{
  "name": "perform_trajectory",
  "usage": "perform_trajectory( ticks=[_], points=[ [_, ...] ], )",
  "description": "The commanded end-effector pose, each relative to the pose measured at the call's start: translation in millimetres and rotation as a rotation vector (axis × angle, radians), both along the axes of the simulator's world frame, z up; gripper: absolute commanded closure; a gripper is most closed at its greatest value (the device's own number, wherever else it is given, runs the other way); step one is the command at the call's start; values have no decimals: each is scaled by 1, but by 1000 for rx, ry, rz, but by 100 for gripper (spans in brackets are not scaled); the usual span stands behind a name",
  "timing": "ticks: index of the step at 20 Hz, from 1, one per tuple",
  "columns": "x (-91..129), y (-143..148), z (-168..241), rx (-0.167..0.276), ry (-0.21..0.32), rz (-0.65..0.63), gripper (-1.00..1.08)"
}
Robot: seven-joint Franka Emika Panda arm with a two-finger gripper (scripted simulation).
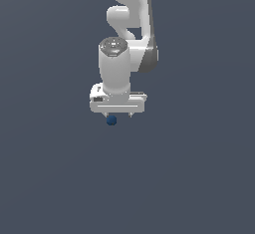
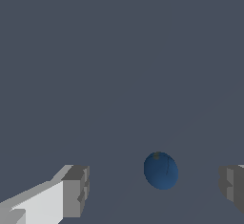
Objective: Pick up the object and move it to a goal position.
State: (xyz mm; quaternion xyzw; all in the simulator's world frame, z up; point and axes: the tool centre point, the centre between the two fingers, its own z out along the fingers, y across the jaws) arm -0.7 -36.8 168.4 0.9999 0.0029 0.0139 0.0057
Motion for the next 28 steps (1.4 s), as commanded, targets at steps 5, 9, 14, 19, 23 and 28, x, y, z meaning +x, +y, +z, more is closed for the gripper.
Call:
perform_trajectory(
  ticks=[5,9,14,19,23,28],
  points=[
    [-19,-16,-32,8,10,-62,-92],
    [-38,-30,-58,12,18,-117,-92],
    [-56,-42,-79,14,24,-164,-92],
    [-63,-46,-87,14,27,-184,-92],
    [-63,-46,-88,14,27,-182,-92],
    [-64,-46,-103,14,27,-183,-92]
  ],
)
